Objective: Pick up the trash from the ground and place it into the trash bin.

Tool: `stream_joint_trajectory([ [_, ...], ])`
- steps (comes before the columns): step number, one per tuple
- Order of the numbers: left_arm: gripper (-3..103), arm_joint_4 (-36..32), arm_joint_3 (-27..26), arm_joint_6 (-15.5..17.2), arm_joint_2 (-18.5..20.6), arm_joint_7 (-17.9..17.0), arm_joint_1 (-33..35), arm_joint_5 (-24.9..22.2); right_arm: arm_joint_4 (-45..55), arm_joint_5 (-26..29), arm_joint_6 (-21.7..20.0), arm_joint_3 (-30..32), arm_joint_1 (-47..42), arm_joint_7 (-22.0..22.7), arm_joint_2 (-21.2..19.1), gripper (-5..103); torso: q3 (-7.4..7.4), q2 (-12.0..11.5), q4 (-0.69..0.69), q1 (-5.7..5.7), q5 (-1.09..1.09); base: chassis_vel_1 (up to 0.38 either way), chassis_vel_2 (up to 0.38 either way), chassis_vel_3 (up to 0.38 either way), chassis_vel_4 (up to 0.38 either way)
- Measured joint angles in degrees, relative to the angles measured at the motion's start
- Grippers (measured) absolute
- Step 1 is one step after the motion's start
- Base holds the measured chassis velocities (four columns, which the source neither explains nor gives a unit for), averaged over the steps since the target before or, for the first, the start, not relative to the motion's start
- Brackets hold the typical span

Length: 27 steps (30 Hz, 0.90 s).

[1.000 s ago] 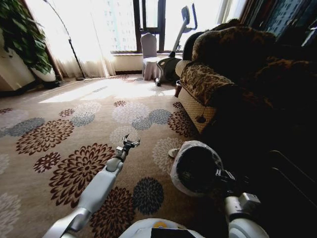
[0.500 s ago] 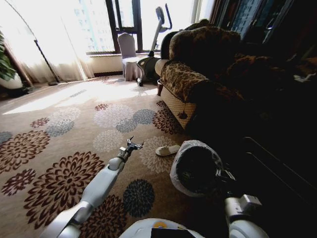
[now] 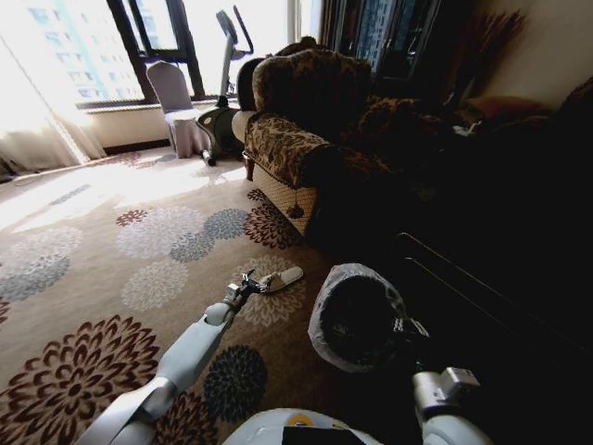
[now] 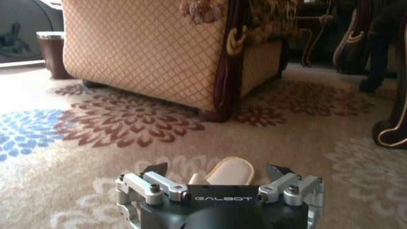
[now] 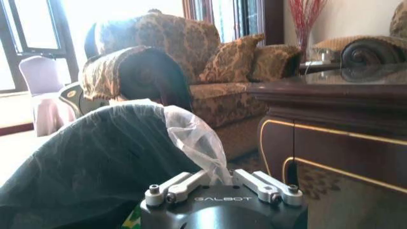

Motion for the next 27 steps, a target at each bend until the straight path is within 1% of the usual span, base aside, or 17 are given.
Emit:
stream_joint_trajectory([
  [2, 100, 0.58, -0.01, 0.57, -0.04, 1.40, 0.21, -0.38, 0.12, 0.23, -0.05, -0.02, -0.04, -0.03, -0.03, 0, 0.00, 0.00, 0.02, 0.00, 0.02, 0.000, 0.000, 0.000, 0.000],
  [3, 100, 1.48, -0.06, 0.82, -0.18, 2.45, 0.26, 0.04, 0.40, 0.54, -0.81, -0.02, -0.08, -0.03, -0.10, 0, 0.00, 0.00, 0.04, 0.00, 0.01, 0.000, 0.000, 0.000, 0.000],
  [6, 100, 2.52, -0.16, 1.21, -0.42, 2.75, 0.26, 0.58, 0.56, 0.57, -1.35, -0.11, -0.16, -0.08, -0.18, 0, 0.00, 0.00, 0.03, 0.00, 0.00, 0.000, 0.000, 0.000, 0.000],
  [11, 100, 4.19, -0.37, 2.14, -0.96, 2.90, 0.18, -0.04, 0.78, 0.45, -1.55, -0.41, -0.35, -0.09, 0.05, 0, 0.00, 0.00, 0.02, 0.00, 0.01, 0.000, 0.000, 0.000, 0.000],
  [16, 100, 5.19, -0.21, 2.07, -1.26, 3.41, -0.04, 1.46, 0.99, 0.23, -1.53, -0.58, -0.91, -0.07, 0.26, 0, 0.00, 0.01, 0.02, 0.00, 0.01, 0.000, 0.000, 0.000, 0.000],
  [19, 100, 6.27, 0.13, 1.80, -1.97, 3.66, -0.74, 2.66, 1.38, 0.18, -1.44, -0.76, -1.44, -0.12, 0.62, 0, -0.01, 0.02, 0.02, 0.00, 0.00, -0.068, 0.080, 0.065, -0.082],
  [23, 100, 6.83, 0.37, 1.78, -2.36, 3.69, -1.34, 2.71, 1.41, -0.27, -1.12, -0.84, -1.86, -0.32, 0.82, 0, -0.01, 0.02, 0.01, 0.00, 0.01, -0.118, 0.133, 0.117, -0.139],
  [26, 100, 8.65, 0.65, 2.02, -3.16, 5.14, -2.37, 2.71, 1.46, -1.10, -0.01, -0.99, -2.51, -0.54, 1.24, 0, 0.00, 0.01, 0.02, 0.00, 0.00, -0.172, 0.164, 0.173, -0.178],
  [27, 100, 8.65, 0.65, 2.02, -3.16, 5.14, -2.37, 2.71, 1.46, -1.10, -0.01, -0.99, -2.51, -0.54, 1.24, 0, 0.00, 0.01, 0.02, 0.00, 0.00, -0.178, 0.171, 0.175, -0.198],
])
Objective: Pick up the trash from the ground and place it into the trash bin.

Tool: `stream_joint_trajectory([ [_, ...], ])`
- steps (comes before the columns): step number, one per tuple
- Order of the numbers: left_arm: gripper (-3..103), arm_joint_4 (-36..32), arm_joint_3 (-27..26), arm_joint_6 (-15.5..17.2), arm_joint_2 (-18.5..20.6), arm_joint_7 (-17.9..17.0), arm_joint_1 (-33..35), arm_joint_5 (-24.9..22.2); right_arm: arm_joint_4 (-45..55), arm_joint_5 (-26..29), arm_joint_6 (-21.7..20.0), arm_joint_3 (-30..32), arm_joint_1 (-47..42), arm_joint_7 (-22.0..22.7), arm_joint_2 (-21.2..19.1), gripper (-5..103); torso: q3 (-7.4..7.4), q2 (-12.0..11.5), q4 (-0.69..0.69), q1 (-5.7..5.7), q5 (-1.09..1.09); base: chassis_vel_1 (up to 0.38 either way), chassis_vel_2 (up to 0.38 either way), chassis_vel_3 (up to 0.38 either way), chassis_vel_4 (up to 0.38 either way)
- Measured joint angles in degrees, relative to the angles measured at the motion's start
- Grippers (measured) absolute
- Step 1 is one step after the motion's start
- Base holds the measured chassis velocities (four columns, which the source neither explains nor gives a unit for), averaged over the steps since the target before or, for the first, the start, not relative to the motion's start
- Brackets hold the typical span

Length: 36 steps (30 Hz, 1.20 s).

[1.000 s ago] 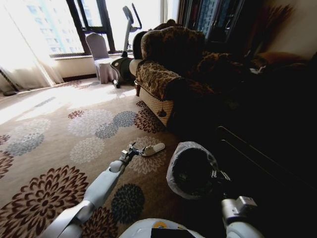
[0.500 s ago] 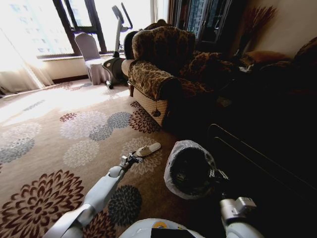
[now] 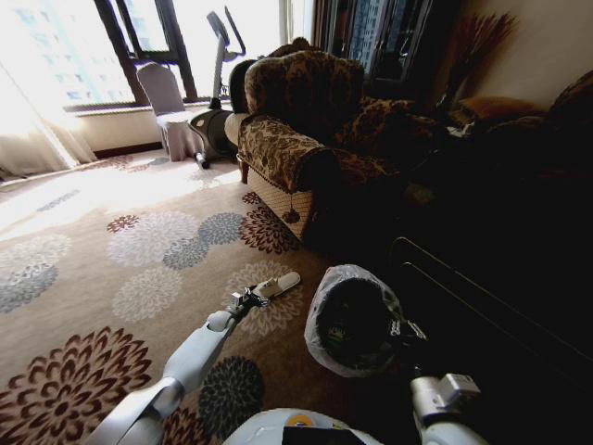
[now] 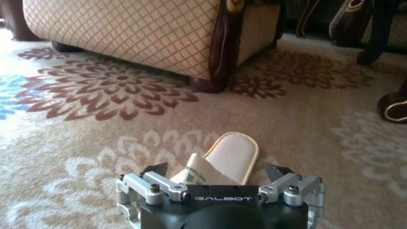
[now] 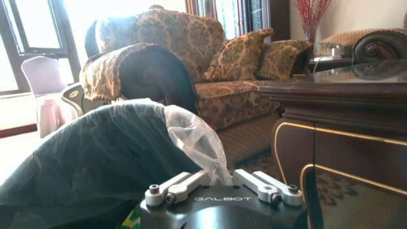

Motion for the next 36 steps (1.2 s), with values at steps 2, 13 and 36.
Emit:
stream_joint_trajectory([
  [2, 100, 2.21, -0.06, 0.66, -0.83, 1.82, -0.94, 0.02, 0.11, -0.13, 0.24, 0.05, -0.47, -0.20, 0.05, 0, 0.01, 0.00, 0.00, 0.00, 0.01, -0.143, 0.159, 0.146, -0.167],
  [13, 100, 14.77, -2.71, 1.28, -6.09, 4.82, -5.31, 2.39, 0.76, -0.20, 0.30, 0.37, -1.72, -0.29, 0.15, 0, -0.01, 0.00, -0.01, -0.01, -0.01, -0.037, 0.041, 0.035, -0.034],
  [36, 32, 18.53, -7.46, -0.89, -7.65, 5.01, -4.92, 7.94, 0.79, -0.25, 0.78, 0.53, -2.37, -0.61, 0.53, 0, 0.00, -0.01, 0.00, 0.00, 0.00, 0.000, 0.000, 0.000, 0.000],
])
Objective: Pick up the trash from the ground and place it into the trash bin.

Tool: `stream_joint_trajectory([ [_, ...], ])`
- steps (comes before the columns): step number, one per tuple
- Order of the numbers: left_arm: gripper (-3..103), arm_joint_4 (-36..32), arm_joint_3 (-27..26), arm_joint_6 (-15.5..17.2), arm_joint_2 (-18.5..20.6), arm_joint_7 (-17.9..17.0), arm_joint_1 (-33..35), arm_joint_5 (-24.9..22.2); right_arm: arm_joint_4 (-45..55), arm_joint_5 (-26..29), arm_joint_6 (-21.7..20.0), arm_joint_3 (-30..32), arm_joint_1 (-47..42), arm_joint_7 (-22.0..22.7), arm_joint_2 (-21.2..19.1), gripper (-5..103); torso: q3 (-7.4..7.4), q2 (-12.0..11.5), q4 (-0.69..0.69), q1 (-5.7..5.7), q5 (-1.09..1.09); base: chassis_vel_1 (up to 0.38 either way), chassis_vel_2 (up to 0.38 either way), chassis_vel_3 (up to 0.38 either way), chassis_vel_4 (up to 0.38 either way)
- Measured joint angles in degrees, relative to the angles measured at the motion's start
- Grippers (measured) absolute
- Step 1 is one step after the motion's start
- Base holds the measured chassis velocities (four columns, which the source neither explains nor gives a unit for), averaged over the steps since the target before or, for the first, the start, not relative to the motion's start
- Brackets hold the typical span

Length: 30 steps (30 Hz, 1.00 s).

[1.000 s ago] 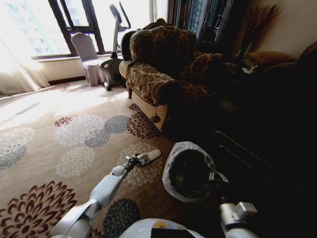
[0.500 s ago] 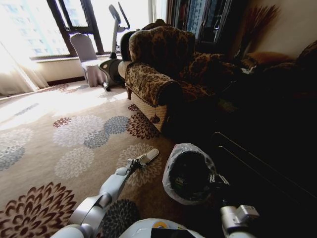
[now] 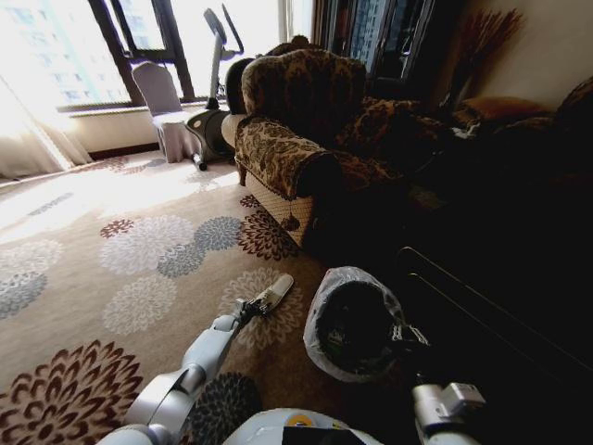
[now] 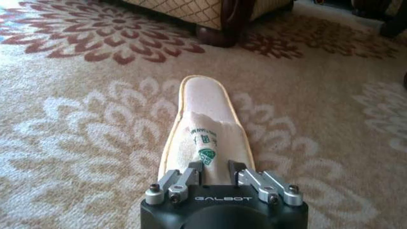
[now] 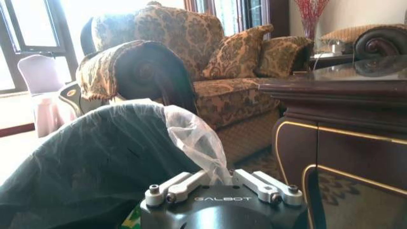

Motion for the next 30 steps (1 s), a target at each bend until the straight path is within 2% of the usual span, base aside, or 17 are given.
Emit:
stream_joint_trajectory([
  [1, 32, 0.00, 0.00, 0.00, 0.00, 0.00, 0.00, 0.00, 0.00, 0.00, 0.00, 0.00, 0.00, 0.00, 0.00, 0, 0.00, 0.00, 0.00, 0.00, 0.00, 0.000, 0.000, 0.000, 0.000],
  [3, 22, -0.13, 0.08, -0.53, -0.12, 0.14, 0.15, -0.53, 0.04, -0.12, 0.02, 0.15, -0.13, 0.10, -0.01, 0, 0.00, 0.00, -0.01, 0.00, 0.00, 0.000, 0.000, 0.000, 0.000],
  [4, 22, -0.17, 0.12, -0.68, -0.13, 0.26, 0.19, -0.71, 0.04, -0.16, 0.05, 0.18, -0.15, 0.13, -0.01, 0, 0.00, 0.00, 0.00, 0.00, 0.00, 0.000, 0.000, 0.000, 0.000],
  [5, 11, -0.37, 0.17, -0.93, -0.14, 0.59, 0.31, -0.98, 0.11, -0.27, 0.15, 0.26, -0.28, 0.19, 0.05, 0, 0.00, 0.00, 0.00, 0.00, 0.00, 0.000, 0.000, 0.000, 0.000],
  [7, 11, -0.44, 0.18, -0.98, -0.14, 0.64, 0.35, -1.03, 0.14, -0.32, 0.20, 0.30, -0.34, 0.21, 0.07, 0, 0.00, 0.00, 0.00, 0.00, 0.00, 0.000, 0.000, 0.000, 0.000],
  [9, 2, -0.93, 0.18, -1.04, -0.11, 0.72, 0.62, -1.22, 0.17, -0.46, 0.48, 0.40, -0.50, 0.25, 0.12, 0, 0.00, 0.00, -0.01, 0.00, 0.00, 0.000, 0.000, 0.000, 0.000],
  [13, 1, -1.72, 0.18, -1.08, 0.12, 0.73, 1.15, -1.58, -0.24, -1.32, 1.75, 1.10, -0.72, -1.67, 0.21, 0, 0.00, 0.00, -0.01, 0.00, -0.01, 0.000, 0.000, 0.000, 0.000],
  [16, 0, -3.07, 0.10, -1.15, 0.65, 0.71, 1.84, -2.36, -0.26, -1.31, 1.64, 1.08, -0.74, -1.38, 0.20, 0, 0.00, 0.00, -0.01, 0.00, 0.00, 0.000, 0.000, 0.000, 0.000],
  [20, 0, -8.07, 0.15, -1.05, 2.38, 0.53, 4.06, -4.37, -0.24, -0.98, 1.15, 0.92, -0.18, -1.09, -0.42, 0, 0.00, -0.01, -0.02, 0.00, -0.01, 0.000, 0.000, 0.000, 0.000],
  [22, 0, -12.47, 0.17, -3.38, 4.24, 0.96, 6.51, -4.99, -0.65, -0.10, 0.20, 0.64, 1.19, -0.73, -1.53, 0, 0.00, -0.01, -0.01, 0.00, 0.00, 0.000, 0.000, 0.000, 0.000],
  [23, 0, -12.47, 0.17, -3.38, 4.24, 0.96, 6.51, -4.99, -0.65, -0.10, 0.20, 0.64, 1.19, -0.73, -1.53, 0, 0.00, -0.01, -0.01, 0.00, 0.00, 0.000, 0.000, 0.000, 0.000],
  [25, 0, -16.90, -1.42, -7.07, 6.30, 1.43, 9.43, -5.19, -1.83, 2.18, -1.94, 0.00, 3.75, -0.04, -3.30, 0, 0.00, -0.01, -0.01, 0.00, -0.02, 0.000, 0.000, 0.000, 0.000],
  [26, 0, -16.90, -1.42, -7.07, 6.30, 1.43, 9.43, -5.19, -1.83, 2.18, -1.94, 0.00, 3.75, -0.04, -3.30, 0, 0.00, -0.01, -0.01, 0.00, -0.02, 0.000, 0.000, 0.000, 0.000],
  [27, 0, -18.80, -2.87, -8.57, 7.30, 1.43, 10.89, -5.26, -2.52, 3.59, -3.06, -0.35, 5.24, 0.27, -4.27, 0, 0.00, -0.01, -0.02, 0.00, 0.00, 0.000, 0.000, 0.000, 0.000],
  [30, 0, -24.20, -6.12, -10.41, 10.26, 1.23, 14.90, -6.63, -5.11, 7.53, -5.61, -1.84, 10.03, 0.95, -7.41, 0, 0.00, -0.02, 0.01, 0.00, -0.01, 0.000, 0.000, 0.000, 0.000],
])
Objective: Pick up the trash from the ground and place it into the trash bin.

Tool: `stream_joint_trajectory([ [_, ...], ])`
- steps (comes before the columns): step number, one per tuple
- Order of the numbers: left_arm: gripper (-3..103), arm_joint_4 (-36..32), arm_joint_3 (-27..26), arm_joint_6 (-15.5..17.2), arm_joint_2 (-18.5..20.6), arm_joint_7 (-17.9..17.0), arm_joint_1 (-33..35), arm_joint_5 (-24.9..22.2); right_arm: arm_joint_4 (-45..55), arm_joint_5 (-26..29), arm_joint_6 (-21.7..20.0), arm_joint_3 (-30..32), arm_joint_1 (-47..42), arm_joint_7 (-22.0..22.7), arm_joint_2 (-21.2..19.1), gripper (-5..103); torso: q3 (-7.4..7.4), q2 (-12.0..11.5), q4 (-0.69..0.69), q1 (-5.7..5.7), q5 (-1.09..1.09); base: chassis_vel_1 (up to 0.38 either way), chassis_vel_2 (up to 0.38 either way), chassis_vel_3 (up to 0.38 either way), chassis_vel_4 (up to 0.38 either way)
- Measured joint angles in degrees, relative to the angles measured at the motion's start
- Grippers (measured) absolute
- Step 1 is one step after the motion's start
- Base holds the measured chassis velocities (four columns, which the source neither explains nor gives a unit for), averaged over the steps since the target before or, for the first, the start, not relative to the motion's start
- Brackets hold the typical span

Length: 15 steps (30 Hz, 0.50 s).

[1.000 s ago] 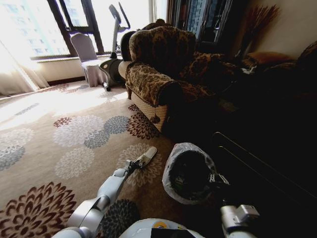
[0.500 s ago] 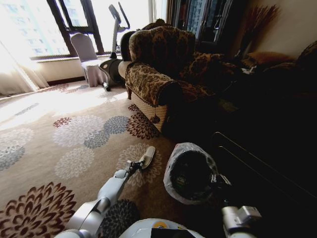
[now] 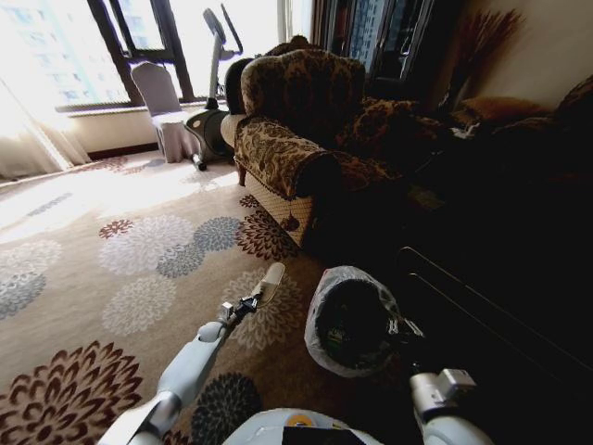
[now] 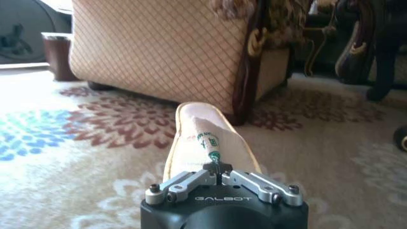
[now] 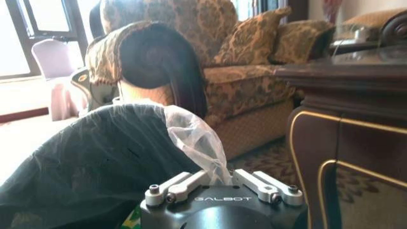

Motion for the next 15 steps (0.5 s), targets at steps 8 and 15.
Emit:
stream_joint_trajectory([
  [8, 0, -18.79, -4.90, -0.76, 3.59, -3.21, 11.11, -10.49, -7.11, 4.89, -2.09, -3.86, 11.73, 0.08, -4.86, 0, 0.01, 0.00, 0.02, 0.00, -0.03, 0.000, 0.000, 0.000, 0.000],
  [15, 0, -36.76, -14.23, -1.94, 4.67, -4.88, 22.94, -10.34, -13.58, 7.04, -3.73, -13.14, 22.66, -0.12, -6.68, 0, -0.01, 0.01, -0.01, 0.00, 0.01, -0.007, -0.004, -0.019, -0.014],
])
